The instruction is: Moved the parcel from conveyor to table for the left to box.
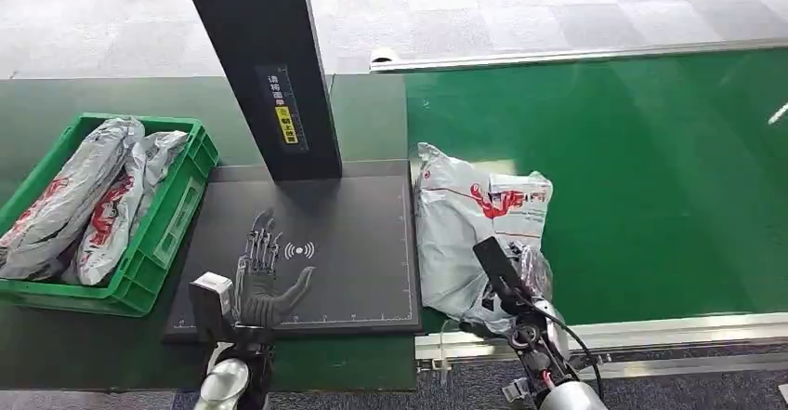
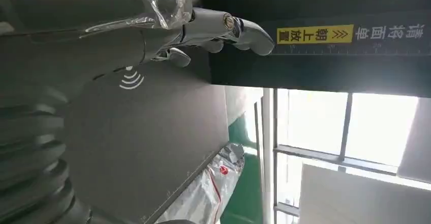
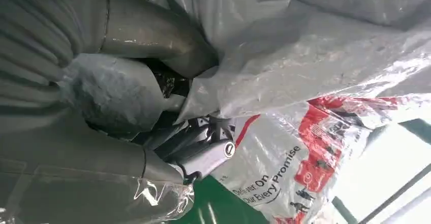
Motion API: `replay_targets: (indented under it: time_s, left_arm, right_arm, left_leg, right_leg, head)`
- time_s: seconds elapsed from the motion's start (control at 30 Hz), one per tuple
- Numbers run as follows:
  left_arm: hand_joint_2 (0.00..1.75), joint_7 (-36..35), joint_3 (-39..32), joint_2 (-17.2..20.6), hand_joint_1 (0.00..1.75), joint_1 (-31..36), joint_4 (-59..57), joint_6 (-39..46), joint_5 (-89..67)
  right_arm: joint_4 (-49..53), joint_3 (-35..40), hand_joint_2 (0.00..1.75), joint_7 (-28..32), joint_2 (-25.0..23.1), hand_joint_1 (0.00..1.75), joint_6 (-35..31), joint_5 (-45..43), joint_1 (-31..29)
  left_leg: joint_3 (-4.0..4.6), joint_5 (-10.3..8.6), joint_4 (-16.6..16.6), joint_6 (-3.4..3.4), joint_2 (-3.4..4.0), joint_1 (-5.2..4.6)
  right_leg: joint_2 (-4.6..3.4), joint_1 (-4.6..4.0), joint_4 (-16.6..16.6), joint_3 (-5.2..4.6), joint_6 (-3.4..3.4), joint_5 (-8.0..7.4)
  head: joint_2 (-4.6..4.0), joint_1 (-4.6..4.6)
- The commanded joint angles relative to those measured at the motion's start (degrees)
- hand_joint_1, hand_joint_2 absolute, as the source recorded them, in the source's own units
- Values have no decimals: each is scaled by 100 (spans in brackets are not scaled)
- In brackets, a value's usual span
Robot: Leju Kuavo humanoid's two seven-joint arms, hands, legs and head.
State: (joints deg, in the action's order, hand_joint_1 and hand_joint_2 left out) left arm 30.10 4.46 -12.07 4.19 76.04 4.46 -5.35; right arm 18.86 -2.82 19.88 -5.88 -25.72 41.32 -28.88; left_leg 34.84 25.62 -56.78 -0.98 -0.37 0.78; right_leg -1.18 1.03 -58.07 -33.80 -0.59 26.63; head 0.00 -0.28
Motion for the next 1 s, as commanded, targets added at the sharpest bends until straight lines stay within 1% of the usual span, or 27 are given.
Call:
replay_targets:
  time_s: [0.03,0.07,0.1,0.13,0.17,0.23,0.3,0.5,0.53,0.57,0.67,0.77,0.8,0.9,1.0]
  left_arm:
    - [175,-9,-174,-1,0,-104,-11,-3,28]
    - [175,-9,-187,1,0,-127,39,-11,28]
    - [175,-9,-198,-2,0,-149,88,-12,28]
    - [175,-9,-199,-3,0,-155,102,-11,28]
    - [175,-9,-205,1,0,-176,149,-2,28]
    - [175,-13,-206,3,0,-183,163,3,28]
    - [175,-13,-208,4,0,-186,167,4,28]
    - [175,-13,-207,2,0,-186,166,4,28]
    - [175,-13,-208,4,0,-184,162,4,28]
    - [175,-12,-219,10,0,-201,196,20,27]
    - [175,-2,-243,65,0,-263,327,93,80]
    - [175,20,-306,94,0,-311,471,131,69]
    - [175,25,-319,102,0,-321,492,143,67]
    - [175,53,-413,111,0,-359,584,199,54]
    - [175,71,-522,115,0,-387,708,240,33]
  right_arm:
    - [1777,-235,175,829,-548,175,148,-562,519]
    - [2371,-41,175,823,-595,175,221,-619,783]
    - [2836,124,175,643,-602,175,281,-652,1002]
    - [3104,208,175,624,-591,175,308,-692,1115]
    - [3698,390,175,578,-572,175,351,-783,1371]
    - [3831,436,175,500,-561,175,378,-795,1428]
    - [3899,478,175,446,-529,175,403,-810,1451]
    - [3894,477,175,448,-517,175,406,-809,1455]
    - [3886,520,175,562,-498,175,378,-915,1444]
    - [4116,641,175,642,-461,175,307,-927,1532]
    - [5309,1007,175,552,-351,175,284,-947,1937]
    - [6149,1382,175,479,-225,175,354,-1066,2111]
    - [6253,1433,175,482,-200,175,358,-1087,2128]
    - [6496,1602,175,546,-166,175,400,-1180,2137]
    - [6680,1736,175,614,-163,175,424,-1262,2098]
  left_leg:
    - [-8,5,3,1,20,-1]
    - [-4,3,3,0,13,0]
    - [-10,5,4,1,11,1]
    - [-7,4,3,1,7,0]
    - [-3,3,3,1,3,1]
    - [-3,5,1,3,-1,1]
    - [8,2,0,1,4,0]
    - [8,1,2,1,2,-1]
    - [2,2,3,3,4,-1]
    - [5,2,2,1,3,0]
    - [5,3,2,1,1,0]
    - [1,11,-1,3,1,-1]
    - [14,3,-1,2,3,-4]
    - [0,10,0,3,10,-1]
    - [5,4,2,2,5,-1]
  right_leg:
    - [-8,-2,2,1,9,1]
    - [-2,-3,2,-1,7,1]
    - [3,-4,3,5,10,4]
    - [4,-4,2,3,9,4]
    - [5,-4,3,-1,7,3]
    - [13,-4,2,3,7,7]
    - [2,-2,0,-10,2,4]
    - [4,0,1,-8,2,4]
    - [9,-2,4,0,6,5]
    - [6,-2,2,-4,3,4]
    - [9,-2,2,-5,4,6]
    - [15,-3,0,0,7,15]
    - [5,3,-4,-18,2,7]
    - [3,-3,1,-3,5,10]
    - [8,-2,2,-6,5,7]
  head:
    - [0,-2]
    - [0,-2]
    - [0,0]
    - [0,-2]
    - [0,0]
    - [0,0]
    - [0,0]
    - [0,0]
    - [0,0]
    - [0,0]
    - [0,-2]
    - [0,-2]
    - [0,0]
    - [0,-2]
    - [0,-2]
